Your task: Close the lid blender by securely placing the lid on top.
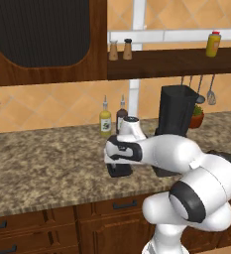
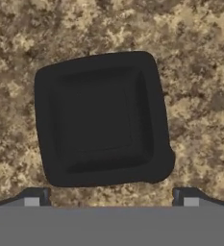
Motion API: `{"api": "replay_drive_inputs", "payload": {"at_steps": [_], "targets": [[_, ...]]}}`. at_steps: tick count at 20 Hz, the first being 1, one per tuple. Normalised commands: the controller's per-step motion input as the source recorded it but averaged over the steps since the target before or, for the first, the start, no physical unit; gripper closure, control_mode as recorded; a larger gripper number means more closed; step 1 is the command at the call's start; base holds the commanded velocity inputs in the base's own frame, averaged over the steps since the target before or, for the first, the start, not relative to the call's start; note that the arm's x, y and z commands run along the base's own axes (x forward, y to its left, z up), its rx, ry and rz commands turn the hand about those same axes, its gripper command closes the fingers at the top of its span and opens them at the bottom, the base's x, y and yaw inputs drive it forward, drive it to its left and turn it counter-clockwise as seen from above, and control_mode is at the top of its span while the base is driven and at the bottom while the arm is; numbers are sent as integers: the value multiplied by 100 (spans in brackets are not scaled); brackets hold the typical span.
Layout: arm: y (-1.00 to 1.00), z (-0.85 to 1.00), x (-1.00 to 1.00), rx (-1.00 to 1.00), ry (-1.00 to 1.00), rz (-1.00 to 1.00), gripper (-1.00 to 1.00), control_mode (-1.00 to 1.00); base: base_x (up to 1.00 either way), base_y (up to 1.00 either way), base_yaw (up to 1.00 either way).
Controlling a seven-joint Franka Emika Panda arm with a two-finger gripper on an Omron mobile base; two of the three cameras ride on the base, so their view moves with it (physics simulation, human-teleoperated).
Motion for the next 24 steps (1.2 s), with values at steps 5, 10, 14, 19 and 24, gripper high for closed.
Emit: {"api": "replay_drive_inputs", "payload": {"at_steps": [5, 10, 14, 19, 24], "targets": [[0, -30, 9, -7, 7, 0, -100, -100, 0, 0, 0], [0, -20, 11, -3, 4, 0, -100, -100, 0, 0, 0], [0, -6, 14, 0, 0, 0, -100, -100, 0, 0, 0], [1, 0, 18, 0, 0, 0, -100, -100, 0, 0, 0], [9, -13, 7, 0, 0, 0, -100, -100, 0, 0, 0]]}}
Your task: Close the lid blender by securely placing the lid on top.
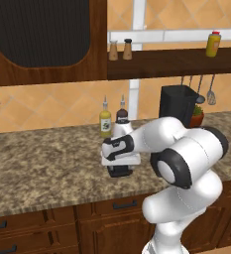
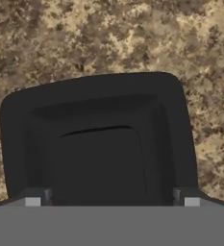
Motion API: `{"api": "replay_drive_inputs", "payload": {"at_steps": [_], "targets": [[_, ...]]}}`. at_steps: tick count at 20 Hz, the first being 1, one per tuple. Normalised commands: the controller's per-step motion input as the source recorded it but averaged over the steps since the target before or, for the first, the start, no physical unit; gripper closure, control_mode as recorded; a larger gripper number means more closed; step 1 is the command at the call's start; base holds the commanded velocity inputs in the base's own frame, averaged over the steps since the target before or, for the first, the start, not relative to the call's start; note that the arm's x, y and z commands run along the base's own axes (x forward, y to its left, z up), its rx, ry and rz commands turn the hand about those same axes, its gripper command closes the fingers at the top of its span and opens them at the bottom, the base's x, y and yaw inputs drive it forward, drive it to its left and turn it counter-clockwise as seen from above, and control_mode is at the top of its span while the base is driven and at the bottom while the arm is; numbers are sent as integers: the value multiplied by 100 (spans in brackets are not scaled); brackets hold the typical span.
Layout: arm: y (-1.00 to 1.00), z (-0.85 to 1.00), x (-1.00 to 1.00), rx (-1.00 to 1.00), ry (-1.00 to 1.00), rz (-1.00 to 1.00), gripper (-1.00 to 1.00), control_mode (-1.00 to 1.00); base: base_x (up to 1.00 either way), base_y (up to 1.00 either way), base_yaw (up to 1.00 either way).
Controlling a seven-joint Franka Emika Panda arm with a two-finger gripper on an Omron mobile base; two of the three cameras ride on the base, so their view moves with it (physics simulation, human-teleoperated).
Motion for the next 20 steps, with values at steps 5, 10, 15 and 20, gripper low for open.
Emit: {"api": "replay_drive_inputs", "payload": {"at_steps": [5, 10, 15, 20], "targets": [[7, -32, 1, 0, 0, 0, 100, -100, 0, 0, 0], [0, -27, 0, 0, 0, 0, 100, -100, 0, 0, 0], [0, 0, 1, 0, 0, 0, 100, -100, 0, 0, 0], [0, 3, 0, 0, 0, 0, 100, -100, 0, 0, 0]]}}
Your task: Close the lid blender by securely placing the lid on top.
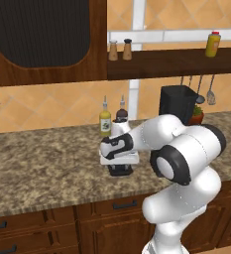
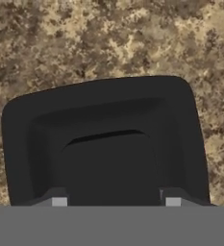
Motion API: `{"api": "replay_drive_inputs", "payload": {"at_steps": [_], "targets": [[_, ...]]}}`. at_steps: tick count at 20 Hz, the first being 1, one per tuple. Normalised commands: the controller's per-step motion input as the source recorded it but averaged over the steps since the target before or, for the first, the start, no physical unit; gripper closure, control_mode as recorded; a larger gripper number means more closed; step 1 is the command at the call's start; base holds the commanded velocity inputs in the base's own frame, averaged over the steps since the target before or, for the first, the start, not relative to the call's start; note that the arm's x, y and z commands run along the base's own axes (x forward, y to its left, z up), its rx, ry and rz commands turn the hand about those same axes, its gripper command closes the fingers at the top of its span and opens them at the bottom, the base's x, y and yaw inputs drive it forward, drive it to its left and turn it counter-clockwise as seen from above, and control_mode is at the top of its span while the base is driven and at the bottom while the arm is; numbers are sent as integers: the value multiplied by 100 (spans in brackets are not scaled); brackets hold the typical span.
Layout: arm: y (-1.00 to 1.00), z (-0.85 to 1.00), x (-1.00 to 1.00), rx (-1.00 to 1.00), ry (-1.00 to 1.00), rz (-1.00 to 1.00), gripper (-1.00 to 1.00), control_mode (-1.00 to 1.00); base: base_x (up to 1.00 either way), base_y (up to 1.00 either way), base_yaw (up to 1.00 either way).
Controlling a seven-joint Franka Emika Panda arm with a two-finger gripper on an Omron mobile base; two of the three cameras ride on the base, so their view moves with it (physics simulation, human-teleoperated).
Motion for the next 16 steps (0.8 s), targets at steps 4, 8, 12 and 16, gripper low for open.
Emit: {"api": "replay_drive_inputs", "payload": {"at_steps": [4, 8, 12, 16], "targets": [[0, 39, -36, 0, -13, 0, 100, -100, 0, 0, 0], [0, 90, -100, -2, -48, 0, 100, -100, 0, 0, 0], [-13, 100, -100, -1, -61, 0, 100, -100, 0, 0, 0], [-30, 100, -100, 0, -61, -3, 100, -100, 0, 0, 0]]}}
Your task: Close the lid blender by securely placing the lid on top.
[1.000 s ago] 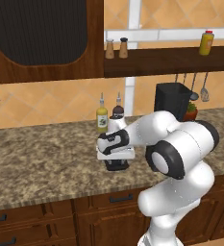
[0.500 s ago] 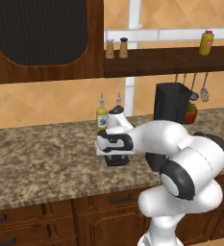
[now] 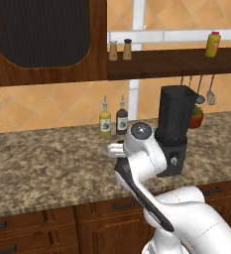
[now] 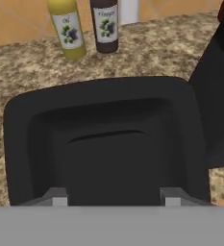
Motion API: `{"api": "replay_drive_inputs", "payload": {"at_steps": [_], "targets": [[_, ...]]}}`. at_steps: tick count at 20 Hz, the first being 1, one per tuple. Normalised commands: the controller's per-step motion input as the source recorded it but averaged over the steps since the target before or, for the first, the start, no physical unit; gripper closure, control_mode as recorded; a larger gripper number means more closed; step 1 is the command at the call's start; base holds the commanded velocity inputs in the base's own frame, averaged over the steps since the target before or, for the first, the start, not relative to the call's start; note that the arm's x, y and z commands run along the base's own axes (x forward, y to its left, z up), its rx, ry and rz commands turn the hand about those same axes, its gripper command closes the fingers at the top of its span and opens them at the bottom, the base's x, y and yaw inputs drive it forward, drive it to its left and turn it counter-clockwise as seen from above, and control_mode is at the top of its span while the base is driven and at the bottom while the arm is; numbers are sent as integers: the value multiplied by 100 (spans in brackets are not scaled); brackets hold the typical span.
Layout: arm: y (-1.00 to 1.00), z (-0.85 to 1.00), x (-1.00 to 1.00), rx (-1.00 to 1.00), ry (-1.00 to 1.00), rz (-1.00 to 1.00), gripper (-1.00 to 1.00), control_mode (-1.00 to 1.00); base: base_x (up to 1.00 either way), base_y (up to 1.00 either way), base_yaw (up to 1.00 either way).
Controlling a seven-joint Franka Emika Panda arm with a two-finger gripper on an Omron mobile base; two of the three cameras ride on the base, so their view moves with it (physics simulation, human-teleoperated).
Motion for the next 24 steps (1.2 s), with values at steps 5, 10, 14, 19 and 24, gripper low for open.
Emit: {"api": "replay_drive_inputs", "payload": {"at_steps": [5, 10, 14, 19, 24], "targets": [[-38, 100, -88, 0, -57, -3, 100, -100, 0, 0, 0], [-37, 100, -68, 0, -43, -2, 100, -100, 0, 0, 0], [-34, 100, -45, 0, -28, -4, 100, -100, 0, 0, 0], [-56, 100, -4, 2, -17, -8, 100, -100, 0, 0, 0], [-81, 100, 0, 10, 11, -8, 100, -100, 0, 0, 0]]}}
